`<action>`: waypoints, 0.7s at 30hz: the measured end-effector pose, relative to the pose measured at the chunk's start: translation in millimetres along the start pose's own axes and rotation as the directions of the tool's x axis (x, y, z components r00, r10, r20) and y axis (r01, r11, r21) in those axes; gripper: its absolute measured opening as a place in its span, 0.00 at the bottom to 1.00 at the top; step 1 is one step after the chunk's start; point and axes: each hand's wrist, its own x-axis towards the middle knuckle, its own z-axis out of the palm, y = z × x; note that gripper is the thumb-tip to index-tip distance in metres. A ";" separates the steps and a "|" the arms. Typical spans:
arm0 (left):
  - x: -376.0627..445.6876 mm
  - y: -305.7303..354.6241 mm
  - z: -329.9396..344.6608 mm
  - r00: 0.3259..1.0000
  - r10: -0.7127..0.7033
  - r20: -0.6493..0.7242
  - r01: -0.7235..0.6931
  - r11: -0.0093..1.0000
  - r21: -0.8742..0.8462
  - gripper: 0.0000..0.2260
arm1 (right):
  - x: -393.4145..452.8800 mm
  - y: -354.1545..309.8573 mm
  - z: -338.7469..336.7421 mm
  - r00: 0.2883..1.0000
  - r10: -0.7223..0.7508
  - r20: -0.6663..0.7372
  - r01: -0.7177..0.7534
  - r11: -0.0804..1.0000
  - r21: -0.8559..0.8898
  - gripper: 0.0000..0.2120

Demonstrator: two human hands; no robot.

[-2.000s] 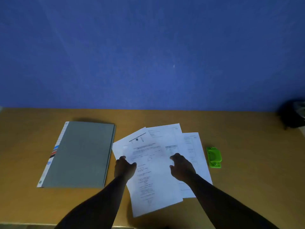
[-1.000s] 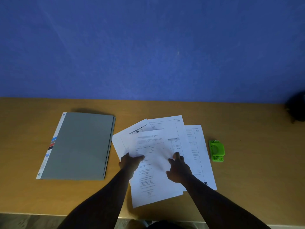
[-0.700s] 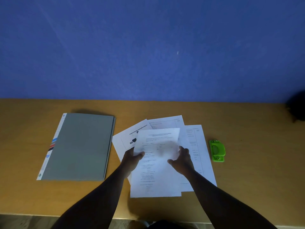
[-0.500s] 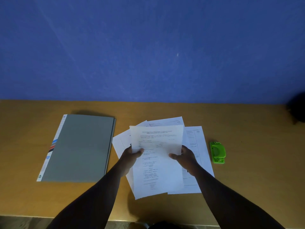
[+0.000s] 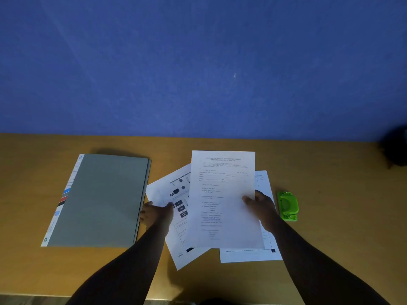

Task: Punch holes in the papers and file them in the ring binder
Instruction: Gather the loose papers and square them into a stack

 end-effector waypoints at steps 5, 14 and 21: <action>-7.6 -0.2 14.5 0.991 -0.137 0.011 0.132 0.969 0.211 0.49 | 5.6 -2.0 -3.1 0.999 0.018 -0.041 -0.018 1.000 -0.012 0.05; -13.0 -5.3 24.6 0.995 -0.101 0.001 0.097 0.954 0.285 0.52 | 8.8 6.3 -8.5 0.991 0.057 -0.117 -0.062 0.997 -0.040 0.03; -10.6 -0.5 26.5 0.989 -0.141 0.035 0.129 0.961 0.244 0.51 | 9.3 8.3 -5.0 0.991 0.066 -0.115 -0.063 0.998 0.023 0.02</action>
